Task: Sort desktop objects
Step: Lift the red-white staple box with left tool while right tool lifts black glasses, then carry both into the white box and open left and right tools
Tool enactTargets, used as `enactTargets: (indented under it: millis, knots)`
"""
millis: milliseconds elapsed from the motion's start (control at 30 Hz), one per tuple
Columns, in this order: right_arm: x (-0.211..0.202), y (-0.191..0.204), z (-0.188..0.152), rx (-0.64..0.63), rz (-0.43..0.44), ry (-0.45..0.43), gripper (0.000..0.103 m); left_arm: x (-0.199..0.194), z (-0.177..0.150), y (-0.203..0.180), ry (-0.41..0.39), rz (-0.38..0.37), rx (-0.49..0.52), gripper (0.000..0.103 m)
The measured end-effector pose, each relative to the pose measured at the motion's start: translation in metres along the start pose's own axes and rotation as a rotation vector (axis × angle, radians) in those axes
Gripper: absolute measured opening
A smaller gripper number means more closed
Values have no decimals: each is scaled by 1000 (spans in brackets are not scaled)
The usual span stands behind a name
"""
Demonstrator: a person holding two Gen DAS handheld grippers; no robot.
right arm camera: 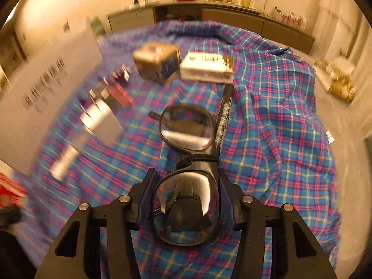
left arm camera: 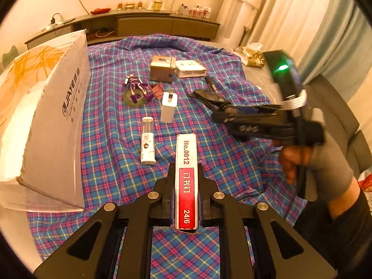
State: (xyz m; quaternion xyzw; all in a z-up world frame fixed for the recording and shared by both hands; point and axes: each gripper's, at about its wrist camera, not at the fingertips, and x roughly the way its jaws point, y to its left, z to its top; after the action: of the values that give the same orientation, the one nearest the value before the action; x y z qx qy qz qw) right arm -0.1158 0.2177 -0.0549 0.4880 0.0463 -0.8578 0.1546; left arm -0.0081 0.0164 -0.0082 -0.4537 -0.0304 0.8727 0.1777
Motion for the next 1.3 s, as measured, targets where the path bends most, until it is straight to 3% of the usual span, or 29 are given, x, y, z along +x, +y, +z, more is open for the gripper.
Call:
enactTargets:
  millis: [200,400,533,833,1067,1300]
  knots:
    - [-33,-8,-2,68,71,-72,52,-3,10,10,-16,-1,3,14]
    - [-49,-10,-4,66,9,-111,52,-6,18,19,-28,-6,17,14]
    - [-50,-14,-16,80,22,-93,52,-7,25,23,-26,-16,39,15]
    - [-82,18,-14,15,1,-136,52,-28,47,40,-71,-42,52,15]
    - [-124,63,9,-105,-18,-184,52,-51,58,78,-129,-79,-45,15]
    - [-166,140,50,-254,21,-256,52,-79,65,122,-185,-81,-131,14]
